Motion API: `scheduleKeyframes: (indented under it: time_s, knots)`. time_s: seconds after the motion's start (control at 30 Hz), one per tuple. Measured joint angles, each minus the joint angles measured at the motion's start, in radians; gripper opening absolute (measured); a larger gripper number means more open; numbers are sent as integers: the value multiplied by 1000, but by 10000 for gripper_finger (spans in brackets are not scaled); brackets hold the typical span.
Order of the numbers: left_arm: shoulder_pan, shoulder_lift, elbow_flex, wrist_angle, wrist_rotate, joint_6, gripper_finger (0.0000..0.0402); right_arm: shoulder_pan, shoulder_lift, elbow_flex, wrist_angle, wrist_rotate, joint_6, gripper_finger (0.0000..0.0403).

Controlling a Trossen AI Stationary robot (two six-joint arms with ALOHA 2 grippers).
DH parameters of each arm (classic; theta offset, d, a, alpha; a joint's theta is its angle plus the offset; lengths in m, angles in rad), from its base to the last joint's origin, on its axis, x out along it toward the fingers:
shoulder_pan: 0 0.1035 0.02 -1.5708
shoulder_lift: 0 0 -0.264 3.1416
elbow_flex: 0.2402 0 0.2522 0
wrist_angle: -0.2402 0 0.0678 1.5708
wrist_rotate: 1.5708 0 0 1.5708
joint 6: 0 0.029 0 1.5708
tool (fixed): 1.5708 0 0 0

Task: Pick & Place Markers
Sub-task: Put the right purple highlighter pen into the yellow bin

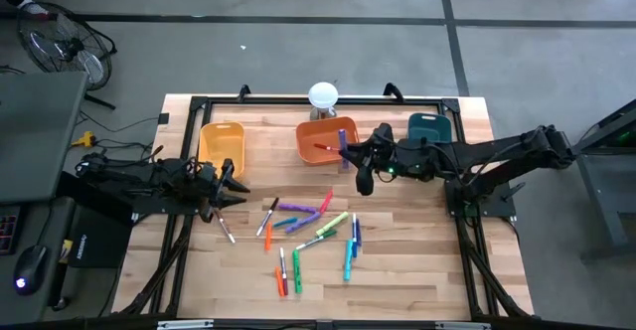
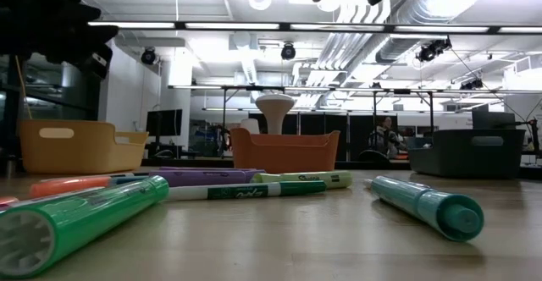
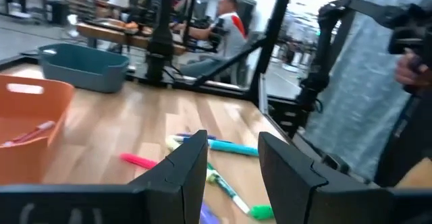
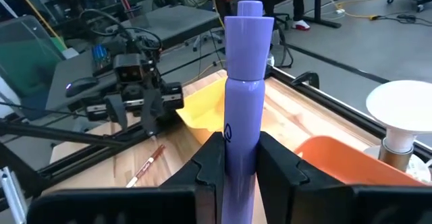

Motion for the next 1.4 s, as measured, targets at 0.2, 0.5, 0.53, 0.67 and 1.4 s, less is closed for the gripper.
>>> scheduleKeyframes:
  time_s: [0.2, 0.5, 0.53, 0.67, 1.4]
  knots:
    - [0, 0, 0, 2, 2, -103, 131, 0, 0, 0, -12, 32, 17, 53]
    - [0, 7, 0, 113, -197, -113, 131, -3, 6, 0, -18, 9, 30, 53]
    - [0, 15, 0, 137, -217, -98, 131, -6, 8, 0, -10, -3, 30, 53]
    - [0, 59, 10, 205, -267, -79, 131, -29, 35, 0, 42, -71, 12, 53]
    - [48, 981, 643, 370, -369, 30, 132, -135, 151, 134, 217, -451, -201, 53]
